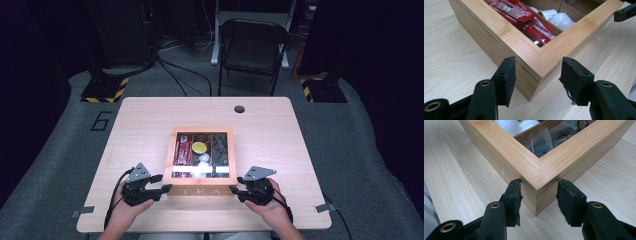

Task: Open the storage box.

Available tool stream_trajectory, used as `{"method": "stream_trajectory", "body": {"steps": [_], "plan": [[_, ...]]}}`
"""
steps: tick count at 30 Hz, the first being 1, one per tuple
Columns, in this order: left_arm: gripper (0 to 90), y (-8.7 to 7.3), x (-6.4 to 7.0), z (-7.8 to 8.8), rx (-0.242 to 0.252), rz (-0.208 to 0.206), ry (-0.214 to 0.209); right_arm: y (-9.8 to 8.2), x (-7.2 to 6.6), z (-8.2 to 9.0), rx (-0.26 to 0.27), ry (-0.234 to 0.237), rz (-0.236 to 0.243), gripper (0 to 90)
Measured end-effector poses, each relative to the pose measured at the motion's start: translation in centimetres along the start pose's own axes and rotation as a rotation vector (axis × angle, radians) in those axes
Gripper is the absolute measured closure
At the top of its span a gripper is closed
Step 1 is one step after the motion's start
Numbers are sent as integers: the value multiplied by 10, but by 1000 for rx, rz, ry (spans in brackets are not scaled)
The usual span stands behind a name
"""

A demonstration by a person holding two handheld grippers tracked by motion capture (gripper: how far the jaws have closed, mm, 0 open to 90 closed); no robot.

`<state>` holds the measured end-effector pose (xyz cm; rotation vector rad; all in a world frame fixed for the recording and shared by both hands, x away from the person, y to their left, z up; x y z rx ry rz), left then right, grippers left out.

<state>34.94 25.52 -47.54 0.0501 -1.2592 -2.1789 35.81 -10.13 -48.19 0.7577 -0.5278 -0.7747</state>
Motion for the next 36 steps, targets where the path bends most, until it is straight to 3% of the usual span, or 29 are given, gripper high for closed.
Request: {"method": "stream_trajectory", "body": {"steps": [12,20,29,36], "plan": [[443,1,4,0,-9,-17,9,1,0,3,13,-8,5,589],[450,1,5,-1,-24,-25,1,4,1,7,44,-9,-18,596],[505,5,6,-7,-17,-19,35,6,2,10,60,-13,-29,602],[493,14,6,-2,1,-11,49,10,4,12,82,-8,-51,601]]}}
Point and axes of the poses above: each handheld gripper's, and its own axes: z roughly backward along the jaws, y roughly out of its top, x roughly to its right, the point moved 2 cm from there along -z, roughly forward along the jaws, and after that the axes turned 15 degrees about -y, right-handed, at the moved point
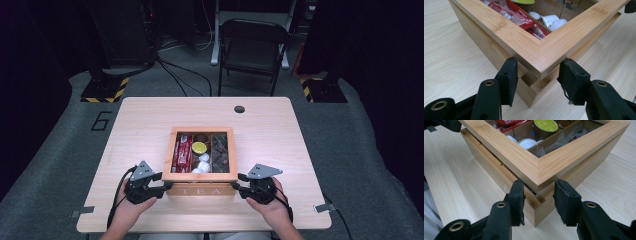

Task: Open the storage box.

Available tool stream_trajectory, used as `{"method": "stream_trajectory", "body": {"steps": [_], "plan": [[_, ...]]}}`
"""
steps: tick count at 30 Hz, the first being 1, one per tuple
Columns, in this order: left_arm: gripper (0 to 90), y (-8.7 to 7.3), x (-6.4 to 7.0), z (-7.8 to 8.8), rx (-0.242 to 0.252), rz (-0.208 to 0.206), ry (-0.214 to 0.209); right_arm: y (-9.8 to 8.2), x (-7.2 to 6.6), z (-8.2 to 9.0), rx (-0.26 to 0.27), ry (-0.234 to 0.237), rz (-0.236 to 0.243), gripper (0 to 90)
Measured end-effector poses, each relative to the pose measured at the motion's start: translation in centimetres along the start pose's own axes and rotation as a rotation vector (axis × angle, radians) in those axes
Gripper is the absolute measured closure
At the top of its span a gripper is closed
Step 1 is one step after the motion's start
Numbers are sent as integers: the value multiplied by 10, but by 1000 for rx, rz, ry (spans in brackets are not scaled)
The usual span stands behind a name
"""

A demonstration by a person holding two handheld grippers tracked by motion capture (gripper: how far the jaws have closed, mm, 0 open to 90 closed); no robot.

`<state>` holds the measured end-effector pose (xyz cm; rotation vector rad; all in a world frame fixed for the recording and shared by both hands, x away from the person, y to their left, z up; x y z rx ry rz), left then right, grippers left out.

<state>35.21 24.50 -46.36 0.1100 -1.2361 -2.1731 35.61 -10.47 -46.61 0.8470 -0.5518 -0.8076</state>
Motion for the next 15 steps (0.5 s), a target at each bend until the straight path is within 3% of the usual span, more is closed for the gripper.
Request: {"method": "stream_trajectory", "body": {"steps": [7,10,15], "plan": [[489,8,0,5,10,27,-11,8,2,5,14,0,-5,596],[488,19,-2,11,22,44,-30,14,5,7,25,4,-8,595],[479,29,-3,16,17,54,-26,25,10,11,28,2,-28,595]]}}
Point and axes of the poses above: each handheld gripper's, and its own axes: z roughly backward along the jaws, y roughly out of its top, x roughly to its right, the point moved 2 cm from there along -z, roughly forward along the jaws, and after that the axes turned 15 degrees about -y, right-handed, at the moved point
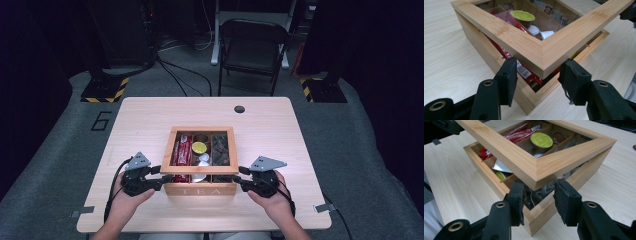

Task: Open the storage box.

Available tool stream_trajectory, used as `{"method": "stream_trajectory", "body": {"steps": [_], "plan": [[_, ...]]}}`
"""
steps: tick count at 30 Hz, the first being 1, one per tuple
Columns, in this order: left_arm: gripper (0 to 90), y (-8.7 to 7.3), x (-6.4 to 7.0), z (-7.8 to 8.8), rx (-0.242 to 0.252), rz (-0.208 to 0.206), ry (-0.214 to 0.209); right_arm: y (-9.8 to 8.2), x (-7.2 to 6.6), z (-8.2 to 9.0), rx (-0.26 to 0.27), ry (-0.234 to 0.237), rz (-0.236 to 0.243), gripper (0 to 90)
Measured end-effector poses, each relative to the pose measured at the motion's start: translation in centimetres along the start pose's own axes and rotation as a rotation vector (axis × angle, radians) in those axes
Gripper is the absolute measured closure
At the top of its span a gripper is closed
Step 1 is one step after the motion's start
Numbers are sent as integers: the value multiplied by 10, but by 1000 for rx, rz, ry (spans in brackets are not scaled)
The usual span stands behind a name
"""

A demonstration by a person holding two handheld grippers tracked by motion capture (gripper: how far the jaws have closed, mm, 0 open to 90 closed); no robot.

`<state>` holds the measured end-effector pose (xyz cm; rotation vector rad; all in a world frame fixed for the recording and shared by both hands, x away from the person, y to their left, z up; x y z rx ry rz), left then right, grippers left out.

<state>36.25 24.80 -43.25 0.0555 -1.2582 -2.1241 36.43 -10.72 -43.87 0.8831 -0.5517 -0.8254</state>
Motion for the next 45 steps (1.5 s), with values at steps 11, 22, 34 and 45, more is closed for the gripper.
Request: {"method": "stream_trajectory", "body": {"steps": [11,22,34,45], "plan": [[441,23,0,10,26,5,35,28,10,6,3,8,12,561],[442,48,-2,18,21,-51,53,54,19,9,-12,15,-10,560],[455,80,-5,23,7,-110,91,84,26,10,5,-26,15,556],[464,101,-17,28,47,-74,61,105,36,5,37,-35,10,523]]}}
Point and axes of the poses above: each handheld gripper's, and its own axes: z roughly backward along the jaws, y roughly out of its top, x roughly to its right, the point moved 2 cm from there along -z, roughly forward along the jaws, and after that the axes turned 15 degrees about -y, right-handed, at the moved point
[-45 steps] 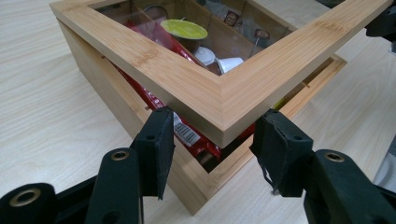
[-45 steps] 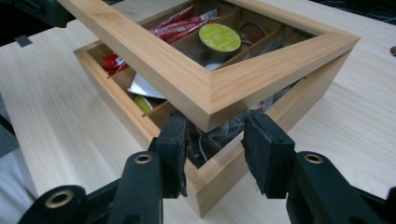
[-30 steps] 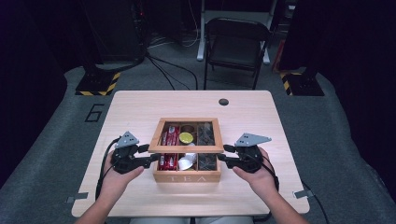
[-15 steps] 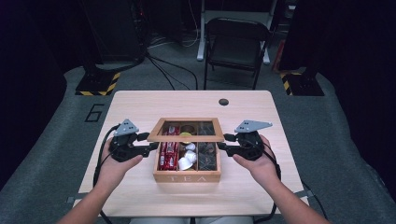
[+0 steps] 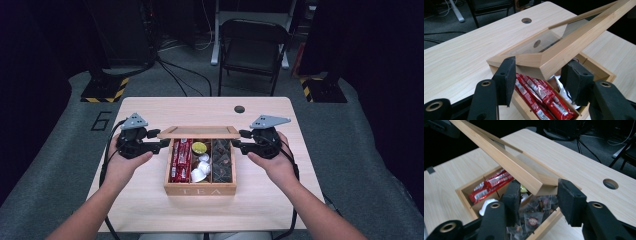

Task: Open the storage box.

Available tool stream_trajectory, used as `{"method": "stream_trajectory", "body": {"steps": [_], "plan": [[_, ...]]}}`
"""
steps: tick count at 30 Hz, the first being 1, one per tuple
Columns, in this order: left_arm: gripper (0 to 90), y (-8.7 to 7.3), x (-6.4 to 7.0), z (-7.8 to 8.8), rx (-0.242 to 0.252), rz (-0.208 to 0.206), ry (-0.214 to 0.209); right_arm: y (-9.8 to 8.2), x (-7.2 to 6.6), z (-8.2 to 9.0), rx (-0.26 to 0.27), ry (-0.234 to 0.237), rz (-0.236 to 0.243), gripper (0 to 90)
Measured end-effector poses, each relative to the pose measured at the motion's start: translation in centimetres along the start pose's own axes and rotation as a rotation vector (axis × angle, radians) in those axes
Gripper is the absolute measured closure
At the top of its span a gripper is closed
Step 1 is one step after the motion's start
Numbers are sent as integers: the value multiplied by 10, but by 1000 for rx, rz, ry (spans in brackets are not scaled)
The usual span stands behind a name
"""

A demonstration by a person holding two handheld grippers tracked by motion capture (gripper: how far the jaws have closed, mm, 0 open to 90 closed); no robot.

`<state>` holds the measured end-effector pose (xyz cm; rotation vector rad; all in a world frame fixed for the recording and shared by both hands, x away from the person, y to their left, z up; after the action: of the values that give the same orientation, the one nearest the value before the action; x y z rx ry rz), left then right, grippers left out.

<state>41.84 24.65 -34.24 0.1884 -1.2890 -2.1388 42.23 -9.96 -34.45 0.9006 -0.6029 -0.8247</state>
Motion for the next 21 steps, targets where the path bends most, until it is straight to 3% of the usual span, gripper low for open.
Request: {"method": "stream_trajectory", "body": {"steps": [8,14,21], "plan": [[482,15,-13,1,16,24,-21,8,3,-14,-22,-53,41,466],[486,21,-18,1,32,35,-26,15,8,-25,-7,-90,66,507],[494,23,-23,0,59,15,-23,21,17,-34,-7,-80,19,572]]}}
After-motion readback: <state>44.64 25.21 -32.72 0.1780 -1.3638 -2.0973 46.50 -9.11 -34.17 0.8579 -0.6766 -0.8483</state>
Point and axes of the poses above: each handheld gripper's, and its own axes: z roughly backward along the jaws, y roughly out of its top, x roughly to its right, the point moved 2 cm from there along -z, roughly forward along the jaws, and after that the axes turned 15 degrees about -y, right-handed, at the moved point
